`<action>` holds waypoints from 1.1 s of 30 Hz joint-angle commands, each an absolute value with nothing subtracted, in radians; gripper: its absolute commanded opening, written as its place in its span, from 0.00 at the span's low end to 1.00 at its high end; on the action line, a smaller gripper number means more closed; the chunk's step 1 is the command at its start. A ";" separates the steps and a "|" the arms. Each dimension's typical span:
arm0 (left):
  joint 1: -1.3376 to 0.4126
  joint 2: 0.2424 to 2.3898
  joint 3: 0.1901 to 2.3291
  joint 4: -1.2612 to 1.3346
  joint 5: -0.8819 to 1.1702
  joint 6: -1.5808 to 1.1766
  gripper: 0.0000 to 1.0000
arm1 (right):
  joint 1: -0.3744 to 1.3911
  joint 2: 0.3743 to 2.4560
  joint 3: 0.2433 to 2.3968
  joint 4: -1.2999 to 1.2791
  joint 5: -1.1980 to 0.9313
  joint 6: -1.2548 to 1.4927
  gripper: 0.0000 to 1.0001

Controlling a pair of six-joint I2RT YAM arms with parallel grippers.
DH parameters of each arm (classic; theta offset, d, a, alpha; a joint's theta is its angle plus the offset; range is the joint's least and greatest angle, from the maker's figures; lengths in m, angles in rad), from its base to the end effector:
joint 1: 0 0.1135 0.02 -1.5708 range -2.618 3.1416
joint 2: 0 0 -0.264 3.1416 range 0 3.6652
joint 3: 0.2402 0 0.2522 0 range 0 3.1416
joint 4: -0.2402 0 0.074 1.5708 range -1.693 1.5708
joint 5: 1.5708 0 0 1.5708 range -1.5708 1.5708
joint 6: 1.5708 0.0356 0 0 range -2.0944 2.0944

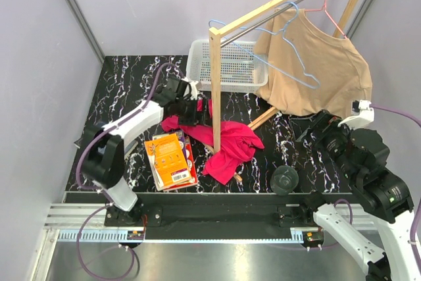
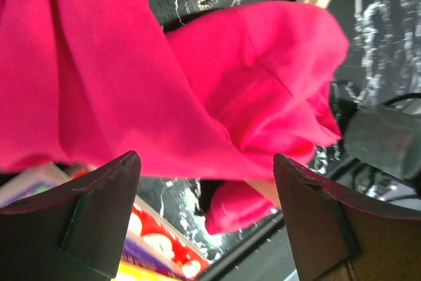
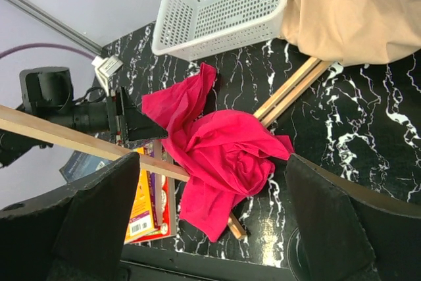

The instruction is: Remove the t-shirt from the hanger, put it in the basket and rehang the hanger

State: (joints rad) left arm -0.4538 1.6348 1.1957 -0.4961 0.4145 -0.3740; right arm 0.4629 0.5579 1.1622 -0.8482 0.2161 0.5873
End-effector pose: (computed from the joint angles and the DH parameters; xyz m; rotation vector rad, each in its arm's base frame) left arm 0.3059 -0.1652 0.2414 0.2831 2.5874 -0.8434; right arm 0.0652 0.0240 0.4156 0.2696 1.8235 0.5473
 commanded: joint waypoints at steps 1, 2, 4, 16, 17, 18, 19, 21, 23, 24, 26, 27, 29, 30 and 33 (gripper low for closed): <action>-0.517 1.710 1.285 -0.463 0.353 -0.328 0.86 | 0.462 0.554 1.128 -0.811 0.201 0.538 1.00; -0.529 1.726 1.302 -0.460 0.347 -0.333 0.86 | 0.463 0.552 1.121 -0.805 0.193 0.529 1.00; -0.561 1.768 1.318 -0.457 0.319 -0.342 0.86 | 0.462 0.543 1.098 -0.798 0.167 0.525 1.00; -0.595 1.838 1.235 -0.290 0.341 -0.479 0.77 | 0.463 0.451 0.902 -0.641 -0.040 0.586 1.00; -0.595 1.841 1.232 -0.291 0.330 -0.483 0.75 | 0.462 0.445 0.902 -0.643 -0.041 0.578 1.00; -0.594 1.842 1.229 -0.288 0.321 -0.491 0.72 | 0.462 0.439 0.902 -0.643 -0.043 0.572 1.00; -0.595 1.844 1.224 -0.290 0.311 -0.494 0.66 | 0.463 0.425 0.905 -0.644 -0.041 0.563 1.00; -0.598 1.841 1.221 -0.290 0.307 -0.499 0.58 | 0.462 0.417 0.910 -0.641 -0.040 0.563 1.00; -0.598 1.832 1.207 -0.290 0.302 -0.500 0.42 | 0.462 0.420 0.928 -0.632 -0.049 0.566 1.00; -0.598 1.825 1.203 -0.288 0.302 -0.500 0.36 | 0.462 0.428 0.936 -0.630 -0.067 0.566 1.00; -0.598 1.796 1.193 -0.287 0.299 -0.505 0.17 | 0.462 0.443 0.953 -0.630 -0.084 0.568 1.00; -0.598 1.786 1.190 -0.285 0.302 -0.512 0.11 | 0.463 0.448 0.954 -0.630 -0.095 0.569 1.00; -0.597 1.760 1.199 -0.288 0.302 -0.518 0.00 | 0.463 0.449 0.954 -0.624 -0.101 0.583 1.00; -0.595 1.734 1.206 -0.296 0.296 -0.525 0.00 | 0.462 0.451 0.957 -0.623 -0.107 0.587 0.99; -0.580 1.681 1.210 -0.308 0.267 -0.554 0.00 | 0.462 0.454 0.974 -0.618 -0.121 0.586 1.00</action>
State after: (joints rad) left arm -0.5915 1.8099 1.1942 -0.3405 0.3080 -0.5190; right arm 0.4629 0.4416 0.9249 -0.6685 -0.0780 0.5846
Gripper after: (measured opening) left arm 0.024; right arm 0.994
